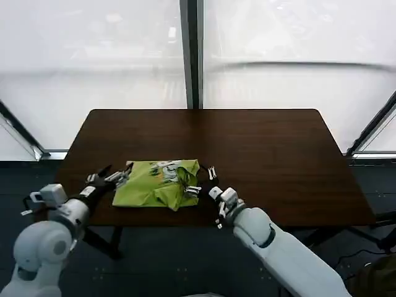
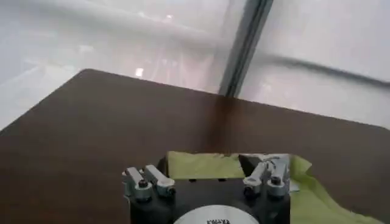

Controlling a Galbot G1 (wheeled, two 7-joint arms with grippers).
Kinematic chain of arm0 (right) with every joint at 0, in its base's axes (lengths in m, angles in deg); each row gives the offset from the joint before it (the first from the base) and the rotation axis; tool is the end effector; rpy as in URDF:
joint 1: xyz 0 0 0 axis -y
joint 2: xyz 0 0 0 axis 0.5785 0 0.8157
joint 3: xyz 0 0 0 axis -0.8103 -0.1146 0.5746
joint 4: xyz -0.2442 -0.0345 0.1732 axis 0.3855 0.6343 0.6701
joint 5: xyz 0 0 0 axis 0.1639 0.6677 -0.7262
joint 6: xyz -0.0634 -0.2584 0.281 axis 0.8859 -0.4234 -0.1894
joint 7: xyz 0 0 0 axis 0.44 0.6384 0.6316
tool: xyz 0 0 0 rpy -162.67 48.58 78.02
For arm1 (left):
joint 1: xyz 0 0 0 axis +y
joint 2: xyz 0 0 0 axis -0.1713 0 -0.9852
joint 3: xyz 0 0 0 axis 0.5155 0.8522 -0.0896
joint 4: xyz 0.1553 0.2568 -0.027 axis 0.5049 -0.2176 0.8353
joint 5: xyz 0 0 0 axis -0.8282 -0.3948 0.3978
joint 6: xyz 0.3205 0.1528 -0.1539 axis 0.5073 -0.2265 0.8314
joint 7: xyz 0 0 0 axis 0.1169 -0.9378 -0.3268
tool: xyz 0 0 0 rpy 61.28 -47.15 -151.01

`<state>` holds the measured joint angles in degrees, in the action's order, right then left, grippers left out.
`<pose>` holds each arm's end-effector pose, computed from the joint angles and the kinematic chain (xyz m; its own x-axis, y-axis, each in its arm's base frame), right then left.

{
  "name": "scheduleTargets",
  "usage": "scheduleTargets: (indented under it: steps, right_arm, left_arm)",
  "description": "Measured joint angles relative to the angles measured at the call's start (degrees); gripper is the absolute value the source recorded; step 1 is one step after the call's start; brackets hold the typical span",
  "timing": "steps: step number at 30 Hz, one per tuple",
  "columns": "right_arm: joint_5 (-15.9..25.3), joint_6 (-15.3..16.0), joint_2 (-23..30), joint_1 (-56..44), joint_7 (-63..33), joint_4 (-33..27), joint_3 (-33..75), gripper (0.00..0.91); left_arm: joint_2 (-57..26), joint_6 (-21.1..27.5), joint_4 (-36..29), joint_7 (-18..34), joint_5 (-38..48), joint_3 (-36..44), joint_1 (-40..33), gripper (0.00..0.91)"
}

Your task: Fold and organize the clothes.

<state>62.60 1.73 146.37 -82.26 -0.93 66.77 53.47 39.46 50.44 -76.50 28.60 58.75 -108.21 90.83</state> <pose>0.2569 -0.0712 -0.2452 -0.9863 -0.1645 0.0093 -0.1646 0.9862 -0.0179 0.3184 0.0107 -0.2149 -0.7202 0.5330 0.4440 0.2049 0.7749 -0.5979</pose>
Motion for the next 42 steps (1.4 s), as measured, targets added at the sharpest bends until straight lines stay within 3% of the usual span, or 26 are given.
scheduleTargets:
  steps: [7, 13, 22, 36, 37, 38, 39, 40, 41, 42]
  right_arm:
    - [0.9, 4.6, -5.1, 8.9, -0.3, -2.3, -14.1, 0.878]
    - [2.2, 8.1, -5.7, 18.3, -2.8, -4.8, -27.9, 0.878]
    - [4.9, 9.8, -2.4, 30.1, -1.7, -12.0, -40.5, 0.878]
    - [5.5, 10.3, -1.5, 35.2, -1.4, -17.2, -45.7, 0.878]
    - [5.4, 10.3, -1.3, 35.3, -1.4, -17.6, -45.8, 0.858]
    - [5.3, 10.3, -1.2, 35.4, -1.5, -17.9, -45.8, 0.761]
    - [5.2, 10.3, -1.1, 35.5, -1.6, -18.1, -45.8, 0.731]
    - [5.0, 10.2, -1.0, 35.6, -1.7, -18.4, -45.8, 0.624]
    - [4.8, 10.2, -0.9, 35.8, -1.8, -18.7, -45.7, 0.4]
    - [4.6, 10.2, -0.7, 35.9, -2.0, -18.9, -45.6, 0.332]
  left_arm:
    - [3.6, 0.0, -4.0, -1.1, -2.8, -2.5, 2.5, 0.878]
    - [-0.3, 0.0, -11.0, -3.0, -7.0, -8.8, 5.1, 0.878]
    - [-4.4, -1.6, -13.4, -2.6, -10.7, -17.9, 8.7, 0.878]
    - [-3.0, -2.4, -14.4, -3.0, -13.4, -20.9, 12.5, 0.878]
    - [-2.8, -2.4, -14.4, -3.0, -13.5, -20.9, 12.6, 0.878]
    - [-2.7, -2.4, -14.5, -3.0, -13.6, -21.0, 12.8, 0.878]
    - [-2.6, -2.5, -14.6, -3.0, -13.8, -21.0, 13.0, 0.878]
    - [-2.4, -2.5, -14.7, -3.0, -14.1, -21.2, 13.4, 0.878]
    - [-2.3, -2.5, -14.8, -3.0, -14.2, -21.2, 13.5, 0.878]
    - [-2.2, -2.6, -14.8, -3.0, -14.3, -21.4, 13.8, 0.878]
